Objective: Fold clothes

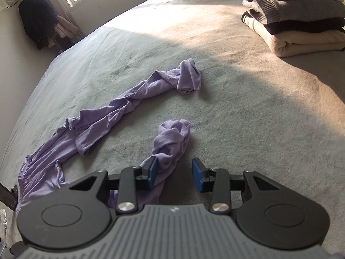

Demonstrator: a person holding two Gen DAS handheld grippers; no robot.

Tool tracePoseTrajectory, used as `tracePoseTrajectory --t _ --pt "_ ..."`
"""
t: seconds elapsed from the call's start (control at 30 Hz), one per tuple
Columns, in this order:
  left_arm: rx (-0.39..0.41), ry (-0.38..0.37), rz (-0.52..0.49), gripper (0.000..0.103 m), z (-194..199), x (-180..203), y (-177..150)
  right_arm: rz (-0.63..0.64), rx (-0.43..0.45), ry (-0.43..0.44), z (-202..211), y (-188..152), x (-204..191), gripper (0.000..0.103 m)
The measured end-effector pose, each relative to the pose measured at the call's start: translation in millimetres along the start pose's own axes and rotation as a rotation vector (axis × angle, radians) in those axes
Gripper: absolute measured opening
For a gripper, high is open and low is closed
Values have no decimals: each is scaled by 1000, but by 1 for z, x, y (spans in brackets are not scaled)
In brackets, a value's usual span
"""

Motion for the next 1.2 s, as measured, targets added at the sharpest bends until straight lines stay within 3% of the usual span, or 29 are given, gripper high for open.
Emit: tracePoseTrajectory --t 0.13,0.27,0.43,0.7,0.9,1.03,1.17,1.2 --pt "-15 13 -8 22 -27 8 15 -85 -8 13 10 1 18 40" --pt "-6 72 -9 22 -48 5 34 -130 -7 26 22 -1 31 40" --pt "29 104 82 21 -54 -12 55 -178 11 33 33 1 44 40" --pt "68 372 157 21 -55 -49 75 -266 -26 90 25 0 51 40" --pt "85 318 180 24 -46 -40 81 -298 -41 109 15 -2 46 40" --pt "103 295 196 46 -51 -41 83 -313 -31 100 11 3 47 40" --pt "121 273 212 45 -56 -43 85 -310 -24 88 8 6 47 40" --pt "125 267 216 36 -58 -43 85 -308 -26 86 7 5 47 40"
Point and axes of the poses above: each gripper's, at about its wrist camera, not at the fingertips, and z roughly against the way its jaws point, x to its right, y to its top, the point moved 7 cm from there along -z, roughly the way its jaws point, and after that the axes turned 7 degrees about y, right-handed, at the moved point
